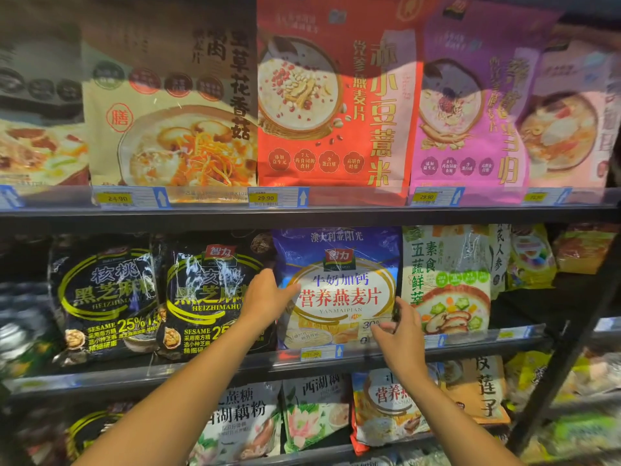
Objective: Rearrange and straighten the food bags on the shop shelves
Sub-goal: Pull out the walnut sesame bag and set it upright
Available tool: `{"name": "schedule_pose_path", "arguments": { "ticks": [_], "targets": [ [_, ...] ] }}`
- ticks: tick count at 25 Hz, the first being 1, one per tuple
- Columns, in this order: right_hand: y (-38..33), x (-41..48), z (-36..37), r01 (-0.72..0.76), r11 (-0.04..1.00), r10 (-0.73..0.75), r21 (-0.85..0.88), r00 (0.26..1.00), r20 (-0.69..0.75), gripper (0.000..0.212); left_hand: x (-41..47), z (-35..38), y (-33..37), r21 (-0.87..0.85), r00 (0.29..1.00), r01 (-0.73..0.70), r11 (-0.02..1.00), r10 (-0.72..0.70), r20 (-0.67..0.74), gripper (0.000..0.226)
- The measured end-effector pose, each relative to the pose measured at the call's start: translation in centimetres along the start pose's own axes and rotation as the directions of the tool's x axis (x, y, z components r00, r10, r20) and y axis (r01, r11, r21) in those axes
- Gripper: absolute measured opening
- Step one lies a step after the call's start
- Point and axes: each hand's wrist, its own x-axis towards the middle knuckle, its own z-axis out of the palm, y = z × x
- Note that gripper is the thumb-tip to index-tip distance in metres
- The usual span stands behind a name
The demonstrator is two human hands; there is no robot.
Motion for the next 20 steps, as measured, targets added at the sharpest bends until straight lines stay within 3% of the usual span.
{"name": "schedule_pose_path", "arguments": {
  "ticks": [4, 8, 11, 20],
  "targets": [
    [-0.9, -1.2, -1.4, 0.127, 0.982, -0.129, -0.141, 0.992, -0.001, 0.069, -1.9, -0.8, -0.5, 0.092, 0.997, -0.07, 0.993, 0.072, -0.017, 0.065],
    [-1.0, -2.8, -2.6, 0.294, 0.868, -0.287, -0.401, 0.955, 0.08, 0.078, -5.0, -1.8, -1.4, 0.246, 0.974, -0.191, 0.95, 0.215, -0.074, 0.08],
    [-1.5, -4.7, -3.0, 0.376, 0.803, -0.358, -0.463, 0.925, 0.132, 0.081, -8.2, -2.9, -2.5, 0.411, 0.939, -0.23, 0.882, 0.312, -0.143, 0.082],
    [-4.5, -9.4, 0.4, 0.481, 0.775, -0.428, -0.41, 0.876, 0.22, 0.078, -13.2, -8.1, -7.6, 0.456, 0.964, -0.085, 0.886, 0.189, -0.187, 0.089]
  ]
}}
